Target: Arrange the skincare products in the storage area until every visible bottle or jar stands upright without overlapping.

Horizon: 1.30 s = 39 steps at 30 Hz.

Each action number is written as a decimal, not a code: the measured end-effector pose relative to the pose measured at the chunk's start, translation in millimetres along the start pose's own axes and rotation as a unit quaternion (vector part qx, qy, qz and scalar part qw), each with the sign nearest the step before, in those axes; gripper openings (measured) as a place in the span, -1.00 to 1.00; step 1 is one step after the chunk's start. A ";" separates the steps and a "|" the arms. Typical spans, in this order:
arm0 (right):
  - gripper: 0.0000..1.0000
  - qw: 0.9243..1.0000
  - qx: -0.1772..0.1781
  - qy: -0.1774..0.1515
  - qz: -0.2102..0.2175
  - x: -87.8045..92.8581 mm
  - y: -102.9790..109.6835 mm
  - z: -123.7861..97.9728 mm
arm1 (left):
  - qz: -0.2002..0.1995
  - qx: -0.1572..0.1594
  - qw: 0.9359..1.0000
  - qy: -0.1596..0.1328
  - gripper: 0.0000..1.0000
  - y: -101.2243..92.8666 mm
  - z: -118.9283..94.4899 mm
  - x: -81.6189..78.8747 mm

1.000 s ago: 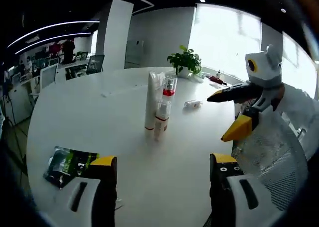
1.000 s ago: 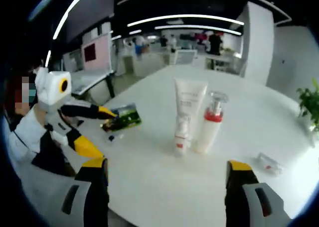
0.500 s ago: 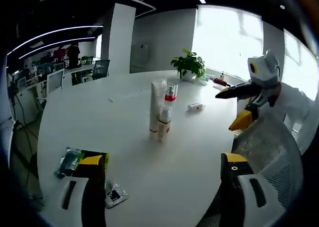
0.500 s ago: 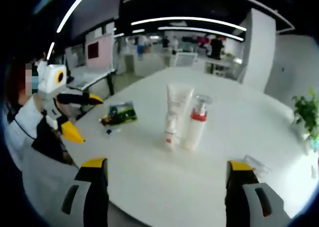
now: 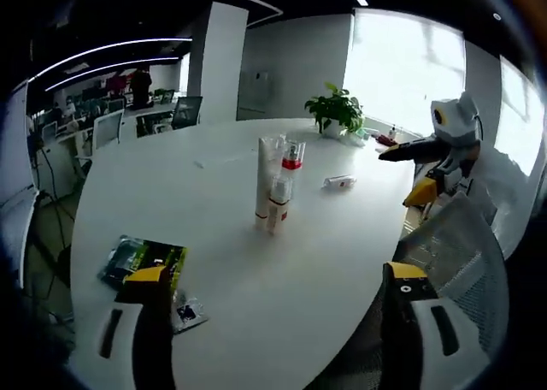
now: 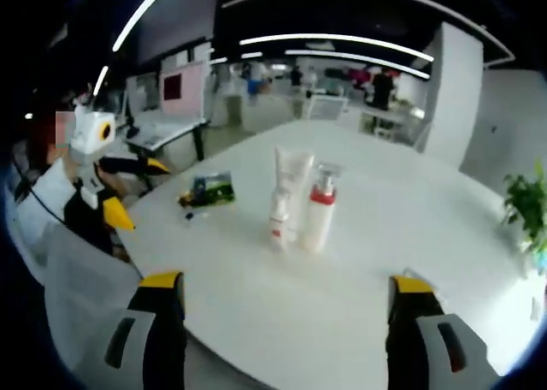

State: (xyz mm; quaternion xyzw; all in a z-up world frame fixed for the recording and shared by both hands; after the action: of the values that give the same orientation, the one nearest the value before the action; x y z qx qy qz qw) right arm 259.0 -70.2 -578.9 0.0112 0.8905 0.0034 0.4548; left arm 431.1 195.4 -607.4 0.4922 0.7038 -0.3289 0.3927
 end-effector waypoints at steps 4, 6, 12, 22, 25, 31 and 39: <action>0.99 1.000 -0.002 -0.005 0.006 1.9 -7.6 -3.0 | -0.005 -0.013 1.000 0.005 0.99 -1.4 2.8 1.0; 0.99 1.000 -0.003 -0.008 0.007 2.1 -10.7 -4.1 | -0.008 -0.016 1.000 0.006 0.99 -2.2 3.3 0.8; 0.99 1.000 -0.012 -0.005 0.008 5.3 -17.0 -3.7 | -0.009 -0.025 1.000 0.010 0.99 -4.5 4.1 -0.3; 0.99 1.000 -0.027 -0.007 0.007 7.3 -24.4 -0.7 | -0.017 -0.049 0.999 0.011 0.99 -5.2 -1.6 0.4; 0.99 0.999 -0.032 -0.009 0.007 8.5 -27.2 0.7 | -0.019 -0.052 0.998 0.011 0.99 -7.8 -3.1 0.2; 0.99 0.999 -0.042 -0.011 0.002 9.6 -33.2 1.8 | -0.018 -0.057 0.998 0.013 0.99 -12.4 -3.1 -0.2; 0.99 0.999 -0.049 -0.019 0.001 13.4 -48.1 1.1 | -0.024 -0.061 0.998 0.012 0.99 -19.2 -1.1 -3.3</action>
State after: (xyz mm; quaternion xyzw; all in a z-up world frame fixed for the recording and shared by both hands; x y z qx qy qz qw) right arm 251.2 -118.0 -591.1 -0.0103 0.8805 0.0466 0.4717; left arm 413.3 189.1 -602.6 0.4546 0.7385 -0.2891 0.4055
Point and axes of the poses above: the point that each gripper's makers call its tool centre point, and the gripper's own axes: z roughly forward along the fingers, y roughly to its left, x roughly out of its underside, the point moved 9 cm from there along -z, roughly backward along the fingers, and after that the axes turned 4 degrees about z, right-handed, at the moved point
